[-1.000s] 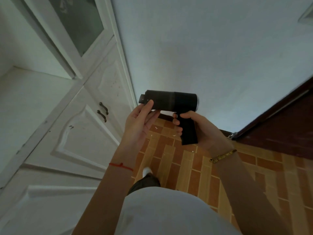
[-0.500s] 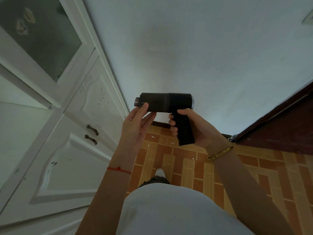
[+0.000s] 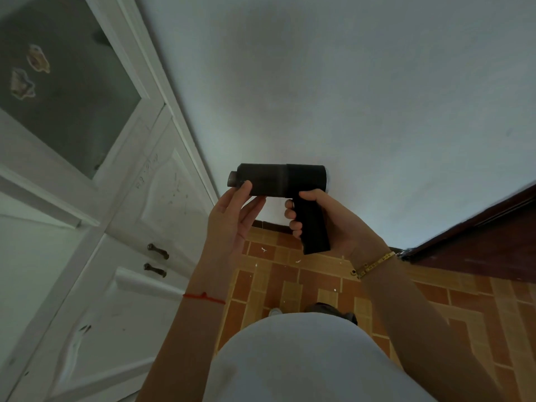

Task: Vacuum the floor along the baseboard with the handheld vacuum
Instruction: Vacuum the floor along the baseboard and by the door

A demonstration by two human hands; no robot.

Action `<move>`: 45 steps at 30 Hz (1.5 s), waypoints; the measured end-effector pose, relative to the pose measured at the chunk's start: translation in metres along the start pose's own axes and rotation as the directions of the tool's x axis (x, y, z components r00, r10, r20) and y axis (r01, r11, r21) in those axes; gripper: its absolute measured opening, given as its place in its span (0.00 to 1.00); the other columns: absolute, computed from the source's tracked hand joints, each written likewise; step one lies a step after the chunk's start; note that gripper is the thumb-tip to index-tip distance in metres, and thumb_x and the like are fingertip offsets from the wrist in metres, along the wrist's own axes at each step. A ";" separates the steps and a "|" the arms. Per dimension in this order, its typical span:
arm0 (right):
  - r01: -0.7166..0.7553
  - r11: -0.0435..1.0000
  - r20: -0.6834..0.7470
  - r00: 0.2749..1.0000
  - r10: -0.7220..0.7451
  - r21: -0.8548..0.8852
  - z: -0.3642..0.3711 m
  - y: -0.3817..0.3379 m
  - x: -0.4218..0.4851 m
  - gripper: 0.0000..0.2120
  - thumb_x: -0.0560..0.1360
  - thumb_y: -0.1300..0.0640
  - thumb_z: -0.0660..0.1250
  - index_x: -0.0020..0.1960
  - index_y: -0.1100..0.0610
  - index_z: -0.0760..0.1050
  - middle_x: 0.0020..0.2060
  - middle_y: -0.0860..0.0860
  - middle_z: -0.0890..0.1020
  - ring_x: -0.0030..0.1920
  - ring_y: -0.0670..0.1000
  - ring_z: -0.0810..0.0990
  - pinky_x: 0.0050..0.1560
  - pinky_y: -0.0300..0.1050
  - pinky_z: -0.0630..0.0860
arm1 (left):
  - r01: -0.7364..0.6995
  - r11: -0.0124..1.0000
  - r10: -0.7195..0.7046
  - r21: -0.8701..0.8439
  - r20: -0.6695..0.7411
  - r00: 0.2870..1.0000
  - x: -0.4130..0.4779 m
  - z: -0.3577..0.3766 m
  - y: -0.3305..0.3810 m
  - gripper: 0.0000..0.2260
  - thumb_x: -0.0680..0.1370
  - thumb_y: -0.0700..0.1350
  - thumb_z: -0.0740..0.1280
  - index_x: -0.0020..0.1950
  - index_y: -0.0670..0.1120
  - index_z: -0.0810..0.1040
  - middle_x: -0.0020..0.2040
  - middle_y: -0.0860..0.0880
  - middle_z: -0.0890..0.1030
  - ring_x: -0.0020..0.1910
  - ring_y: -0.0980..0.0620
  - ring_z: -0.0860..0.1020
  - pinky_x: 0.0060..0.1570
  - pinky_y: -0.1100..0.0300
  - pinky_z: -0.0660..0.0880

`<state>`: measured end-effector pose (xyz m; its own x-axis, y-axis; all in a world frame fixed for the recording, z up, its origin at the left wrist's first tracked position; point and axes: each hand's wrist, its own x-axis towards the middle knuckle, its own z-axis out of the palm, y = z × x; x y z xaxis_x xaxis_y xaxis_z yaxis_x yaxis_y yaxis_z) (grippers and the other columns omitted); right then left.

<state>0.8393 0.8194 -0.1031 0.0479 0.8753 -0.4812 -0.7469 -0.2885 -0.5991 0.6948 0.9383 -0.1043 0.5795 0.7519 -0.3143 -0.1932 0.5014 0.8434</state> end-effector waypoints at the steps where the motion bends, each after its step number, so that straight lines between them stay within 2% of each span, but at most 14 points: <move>1: -0.003 1.000 0.002 1.000 0.003 -0.009 -0.001 -0.002 0.004 0.10 0.74 0.51 0.66 0.48 0.57 0.74 0.38 0.51 0.77 0.34 0.47 0.74 0.38 0.39 0.74 | 0.001 1.000 -0.001 -0.002 -0.003 1.000 0.004 0.000 0.000 0.10 0.80 0.43 0.65 0.61 0.45 0.78 0.62 0.41 0.81 0.61 0.47 0.81 0.60 0.56 0.78; 8: -0.045 0.999 0.013 0.999 0.045 -0.009 -0.013 -0.017 0.027 0.10 0.74 0.51 0.67 0.48 0.57 0.74 0.36 0.51 0.76 0.33 0.47 0.74 0.37 0.39 0.74 | 0.028 0.999 -0.029 -0.022 -0.065 0.997 0.024 0.004 -0.001 0.08 0.80 0.43 0.65 0.58 0.46 0.78 0.61 0.42 0.82 0.60 0.45 0.81 0.62 0.54 0.78; 17: -0.152 0.988 0.044 0.987 0.152 0.005 -0.028 -0.037 0.058 0.09 0.74 0.51 0.67 0.47 0.57 0.74 0.35 0.51 0.75 0.33 0.47 0.72 0.36 0.39 0.73 | 0.070 0.997 -0.077 -0.045 -0.180 0.981 0.052 0.005 -0.006 0.15 0.79 0.43 0.68 0.64 0.39 0.77 0.61 0.40 0.82 0.59 0.45 0.82 0.64 0.50 0.76; 21: -0.179 0.984 0.056 0.982 0.178 0.008 -0.033 -0.040 0.064 0.09 0.75 0.51 0.66 0.46 0.57 0.74 0.35 0.50 0.74 0.33 0.47 0.72 0.37 0.39 0.72 | 0.075 0.995 -0.086 -0.061 -0.205 0.975 0.055 0.006 -0.011 0.10 0.79 0.42 0.68 0.59 0.42 0.79 0.58 0.41 0.82 0.58 0.45 0.83 0.65 0.49 0.75; 27: -0.205 0.979 0.065 0.977 0.205 -0.007 -0.044 -0.045 0.066 0.09 0.75 0.52 0.66 0.45 0.57 0.74 0.35 0.50 0.74 0.33 0.48 0.72 0.37 0.39 0.70 | 0.076 0.994 -0.090 -0.074 -0.212 0.973 0.058 0.012 -0.018 0.14 0.78 0.43 0.68 0.62 0.39 0.78 0.61 0.38 0.81 0.59 0.45 0.82 0.63 0.52 0.77; 31: -0.230 0.973 0.074 0.970 0.232 -0.035 -0.050 -0.053 0.065 0.09 0.74 0.51 0.67 0.45 0.57 0.74 0.34 0.50 0.74 0.32 0.47 0.72 0.36 0.39 0.71 | 0.078 0.993 -0.097 -0.092 -0.223 0.970 0.057 0.018 -0.022 0.17 0.76 0.44 0.69 0.62 0.38 0.77 0.55 0.41 0.83 0.59 0.44 0.82 0.60 0.55 0.78; 34: -0.234 0.971 0.080 0.968 0.237 -0.046 -0.050 -0.056 0.062 0.08 0.74 0.52 0.66 0.44 0.57 0.74 0.34 0.49 0.73 0.32 0.47 0.71 0.36 0.39 0.70 | 0.065 0.993 -0.085 -0.097 -0.221 0.972 0.056 0.020 -0.023 0.15 0.76 0.45 0.70 0.60 0.39 0.78 0.56 0.40 0.82 0.57 0.44 0.83 0.59 0.55 0.79; 38: -0.209 0.976 0.053 0.976 0.212 -0.058 -0.054 -0.054 0.065 0.11 0.74 0.50 0.67 0.50 0.58 0.74 0.33 0.49 0.74 0.31 0.46 0.72 0.35 0.38 0.70 | 0.057 0.992 -0.080 -0.109 -0.222 0.972 0.056 0.020 -0.022 0.22 0.70 0.48 0.72 0.61 0.39 0.78 0.55 0.41 0.83 0.56 0.45 0.83 0.59 0.55 0.79; 41: -0.209 0.971 0.005 0.978 0.211 -0.115 -0.056 -0.050 0.071 0.19 0.72 0.46 0.70 0.57 0.57 0.72 0.32 0.49 0.74 0.29 0.46 0.71 0.33 0.38 0.70 | 0.076 0.992 -0.097 -0.099 -0.221 0.970 0.060 0.017 -0.027 0.23 0.73 0.45 0.72 0.65 0.36 0.76 0.55 0.40 0.83 0.57 0.43 0.83 0.60 0.53 0.79; 44: -0.207 0.973 -0.046 0.978 0.203 -0.099 -0.060 -0.043 0.082 0.18 0.72 0.44 0.70 0.50 0.57 0.73 0.31 0.50 0.75 0.29 0.46 0.71 0.32 0.37 0.71 | 0.113 0.991 -0.128 -0.078 -0.228 0.965 0.069 0.010 -0.036 0.21 0.76 0.44 0.71 0.66 0.36 0.75 0.56 0.40 0.83 0.57 0.44 0.83 0.60 0.53 0.78; 45: -0.207 0.974 -0.063 0.978 0.201 -0.097 -0.062 -0.040 0.086 0.19 0.72 0.43 0.70 0.51 0.58 0.74 0.31 0.50 0.76 0.28 0.46 0.72 0.31 0.37 0.72 | 0.128 0.990 -0.140 -0.066 -0.229 0.963 0.073 0.007 -0.040 0.20 0.77 0.44 0.70 0.66 0.36 0.76 0.56 0.41 0.84 0.57 0.44 0.83 0.60 0.53 0.78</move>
<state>0.9148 0.8819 -0.1603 -0.0614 0.7730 -0.6314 -0.6726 -0.4994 -0.5461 0.7501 0.9703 -0.1577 0.4042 0.7522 -0.5204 -0.1689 0.6205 0.7658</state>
